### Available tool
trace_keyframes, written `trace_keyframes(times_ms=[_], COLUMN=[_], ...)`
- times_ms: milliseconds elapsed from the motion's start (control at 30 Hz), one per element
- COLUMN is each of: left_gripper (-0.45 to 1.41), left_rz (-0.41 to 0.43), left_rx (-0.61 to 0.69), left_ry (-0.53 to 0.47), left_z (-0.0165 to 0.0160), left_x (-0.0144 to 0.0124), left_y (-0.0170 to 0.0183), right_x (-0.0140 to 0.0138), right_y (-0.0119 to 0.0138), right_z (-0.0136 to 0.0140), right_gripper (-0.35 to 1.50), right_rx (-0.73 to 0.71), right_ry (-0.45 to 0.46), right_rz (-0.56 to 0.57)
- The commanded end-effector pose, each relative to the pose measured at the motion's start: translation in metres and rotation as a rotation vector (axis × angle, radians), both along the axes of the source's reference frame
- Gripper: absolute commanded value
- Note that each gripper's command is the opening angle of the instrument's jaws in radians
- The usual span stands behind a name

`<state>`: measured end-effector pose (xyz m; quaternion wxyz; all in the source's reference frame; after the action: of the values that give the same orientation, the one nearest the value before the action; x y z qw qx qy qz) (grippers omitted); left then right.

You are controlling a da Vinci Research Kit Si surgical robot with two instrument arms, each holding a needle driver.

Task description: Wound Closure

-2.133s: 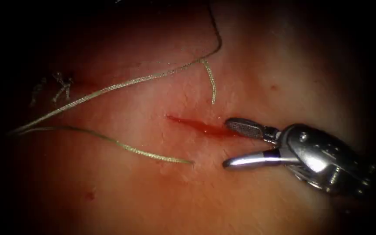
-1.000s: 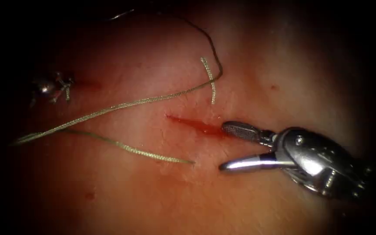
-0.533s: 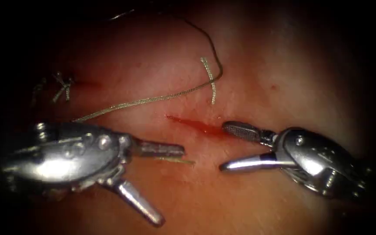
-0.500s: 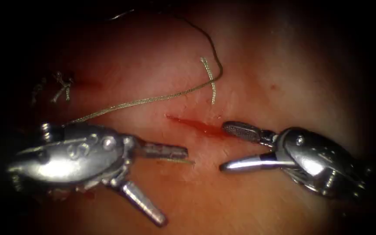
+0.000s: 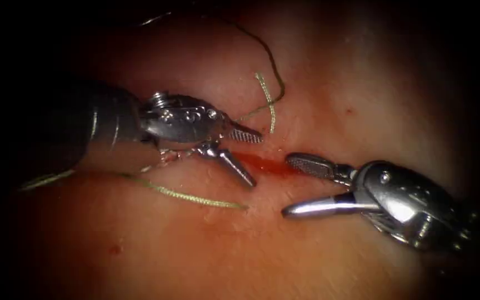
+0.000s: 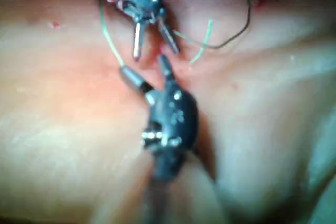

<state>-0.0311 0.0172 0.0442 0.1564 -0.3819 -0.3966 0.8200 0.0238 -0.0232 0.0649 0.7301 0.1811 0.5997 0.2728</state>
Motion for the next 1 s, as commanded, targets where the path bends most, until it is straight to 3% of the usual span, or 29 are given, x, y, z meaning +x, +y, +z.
trace_keyframes(times_ms=[33,133,333,633,767,800,1000], left_gripper=[0.57,0.54,0.44,0.37,0.36,0.36,0.36], left_rz=[0.012,0.003,-0.05,-0.038,-0.05,-0.059,-0.091], left_rx=[0.005,0.013,-0.024,-0.005,0.006,0.01,0.027], left_ry=[0.016,0.042,0.072,0.09,0.076,0.068,0.038], left_z=[0.0023,0.0047,0.0063,0.0071,0.006,0.0054,0.0037], left_x=[-0.0002,0.0014,0.0058,0.0094,0.0095,0.0095,0.0094], left_y=[0.0008,0.004,0.0091,0.0077,0.0067,0.006,0.0037], right_x=[0.0008,0.0008,0.0008,0.0008,0.0009,0.001,0.0017], right_y=[-0.0002,-0.0002,-0.0003,0.001,0.0033,0.0048,0.007], right_z=[0.0005,0.0005,0.0004,0.0005,0.001,0.0015,0.0037], right_gripper=[0.67,0.67,0.67,0.62,0.62,0.66,0.62], right_rx=[0.0,0.0,0.0,0.009,0.043,0.055,0.086], right_ry=[0.003,0.003,0.003,-0.032,-0.142,-0.244,-0.371], right_rz=[-0.001,-0.001,-0.001,0.046,0.103,0.115,0.131])
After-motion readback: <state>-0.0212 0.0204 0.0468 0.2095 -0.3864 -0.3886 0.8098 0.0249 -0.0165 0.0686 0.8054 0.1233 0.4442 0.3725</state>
